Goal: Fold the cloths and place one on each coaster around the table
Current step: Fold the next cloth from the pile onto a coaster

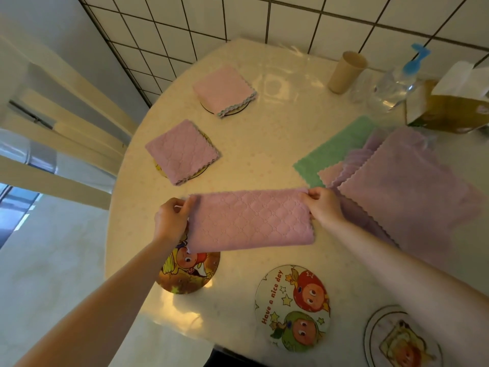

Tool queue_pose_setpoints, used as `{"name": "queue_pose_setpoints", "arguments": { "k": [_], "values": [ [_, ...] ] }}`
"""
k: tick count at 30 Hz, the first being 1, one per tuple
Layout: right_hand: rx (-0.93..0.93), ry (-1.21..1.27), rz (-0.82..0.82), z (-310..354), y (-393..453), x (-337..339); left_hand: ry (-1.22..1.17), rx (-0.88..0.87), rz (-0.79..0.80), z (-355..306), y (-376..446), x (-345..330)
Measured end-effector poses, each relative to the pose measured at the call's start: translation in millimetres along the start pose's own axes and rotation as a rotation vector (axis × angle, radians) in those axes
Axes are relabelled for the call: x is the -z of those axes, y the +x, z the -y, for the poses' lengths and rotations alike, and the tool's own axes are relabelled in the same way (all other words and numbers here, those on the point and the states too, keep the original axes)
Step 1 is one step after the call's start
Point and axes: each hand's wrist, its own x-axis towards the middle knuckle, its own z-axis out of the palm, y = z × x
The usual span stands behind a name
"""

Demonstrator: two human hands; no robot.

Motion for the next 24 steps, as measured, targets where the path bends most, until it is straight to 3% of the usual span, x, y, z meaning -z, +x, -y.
{"name": "queue_pose_setpoints", "arguments": {
  "k": [7, 17, 19, 21, 23, 24],
  "values": [
    [0.01, -0.001, 0.003, -8.0, -44.0, 5.5, 0.002, -0.021, 0.133, 20.0, -37.2, 13.7],
    [0.026, -0.005, 0.042, -29.5, -68.7, 1.4, 0.099, -0.087, 0.076, 35.1, -53.4, 7.6],
    [0.098, -0.117, -0.009, -25.5, -77.4, 1.0, 0.291, -0.239, -0.02, 37.4, -60.0, 6.3],
    [0.295, -0.365, -0.104, -20.6, -91.3, -2.3, 0.485, -0.602, -0.117, 37.4, -71.0, -1.4],
    [0.546, -0.573, -0.094, -14.3, -109.9, -14.2, 0.518, -0.892, -0.028, 33.6, -86.6, -18.1],
    [0.634, -0.638, 0.002, -12.0, -118.0, -23.0, 0.561, -0.967, 0.068, 33.3, -94.5, -30.1]
  ]
}}
